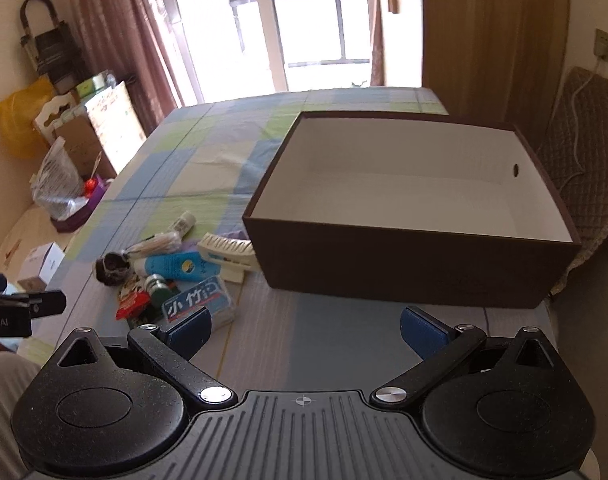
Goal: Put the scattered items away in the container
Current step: 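Grasp the red candy packet with the left tool while the right tool grasps the floss box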
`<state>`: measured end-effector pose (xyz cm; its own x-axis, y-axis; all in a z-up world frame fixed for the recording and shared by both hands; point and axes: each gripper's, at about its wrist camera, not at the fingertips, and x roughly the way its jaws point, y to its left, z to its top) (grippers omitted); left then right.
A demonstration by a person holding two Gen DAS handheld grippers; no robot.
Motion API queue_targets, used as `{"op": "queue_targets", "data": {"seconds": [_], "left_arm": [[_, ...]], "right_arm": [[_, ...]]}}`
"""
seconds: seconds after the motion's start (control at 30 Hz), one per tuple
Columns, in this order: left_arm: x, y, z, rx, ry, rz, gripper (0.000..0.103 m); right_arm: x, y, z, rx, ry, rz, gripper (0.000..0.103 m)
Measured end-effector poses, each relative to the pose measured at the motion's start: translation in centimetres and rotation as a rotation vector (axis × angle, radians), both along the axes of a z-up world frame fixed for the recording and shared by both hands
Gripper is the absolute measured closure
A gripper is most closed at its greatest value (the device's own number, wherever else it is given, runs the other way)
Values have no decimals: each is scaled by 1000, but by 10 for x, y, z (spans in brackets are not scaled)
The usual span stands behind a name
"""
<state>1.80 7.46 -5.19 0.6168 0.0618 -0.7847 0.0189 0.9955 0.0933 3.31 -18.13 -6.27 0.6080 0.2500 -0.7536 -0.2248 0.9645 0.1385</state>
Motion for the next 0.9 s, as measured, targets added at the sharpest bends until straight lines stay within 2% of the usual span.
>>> {"op": "queue_targets", "data": {"seconds": [0.23,0.53,0.7,0.9], "left_arm": [[8,23,-10,-12,-7,-83,3],[22,35,-35,-7,43,-186,12],[30,39,-47,-13,83,-203,17],[41,45,-57,-15,119,-203,17]], "right_arm": [[16,13,-22,21,78,59,0],[36,39,-42,37,94,195,0],[44,62,-60,30,94,298,0],[49,85,-78,5,80,378,0]]}}
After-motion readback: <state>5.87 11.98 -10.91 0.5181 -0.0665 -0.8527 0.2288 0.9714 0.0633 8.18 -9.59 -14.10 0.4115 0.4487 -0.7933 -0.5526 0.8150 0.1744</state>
